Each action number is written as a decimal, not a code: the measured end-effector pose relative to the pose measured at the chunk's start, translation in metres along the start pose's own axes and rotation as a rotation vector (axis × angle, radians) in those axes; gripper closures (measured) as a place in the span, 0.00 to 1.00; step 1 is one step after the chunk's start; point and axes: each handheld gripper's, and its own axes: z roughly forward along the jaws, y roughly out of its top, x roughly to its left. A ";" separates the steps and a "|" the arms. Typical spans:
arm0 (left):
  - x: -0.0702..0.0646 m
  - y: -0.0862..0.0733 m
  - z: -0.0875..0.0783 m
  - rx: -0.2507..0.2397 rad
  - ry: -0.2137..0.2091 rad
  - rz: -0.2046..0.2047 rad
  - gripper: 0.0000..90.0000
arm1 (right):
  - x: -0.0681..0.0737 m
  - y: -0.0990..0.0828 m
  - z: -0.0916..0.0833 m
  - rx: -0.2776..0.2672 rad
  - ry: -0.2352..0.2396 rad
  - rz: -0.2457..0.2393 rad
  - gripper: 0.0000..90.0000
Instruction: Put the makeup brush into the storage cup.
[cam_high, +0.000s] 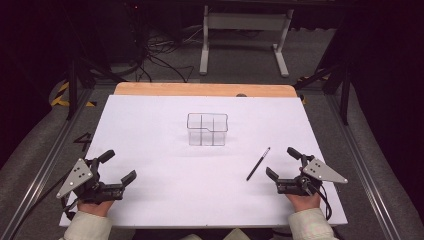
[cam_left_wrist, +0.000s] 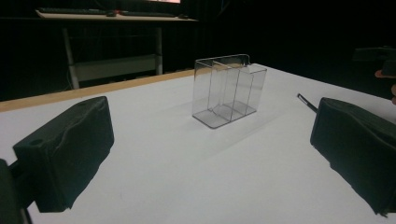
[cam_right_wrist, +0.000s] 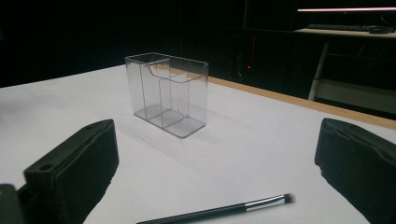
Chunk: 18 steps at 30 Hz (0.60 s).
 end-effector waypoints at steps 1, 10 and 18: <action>0.000 0.000 0.000 -0.001 -0.001 0.001 0.00 | 0.000 0.000 0.000 -0.003 0.000 -0.001 0.00; 0.000 0.000 -0.002 -0.005 0.007 0.005 0.00 | -0.001 0.007 0.007 -0.009 0.005 -0.005 0.00; 0.000 0.000 -0.002 0.006 0.011 0.012 0.00 | -0.007 0.024 0.021 0.023 0.027 0.016 0.00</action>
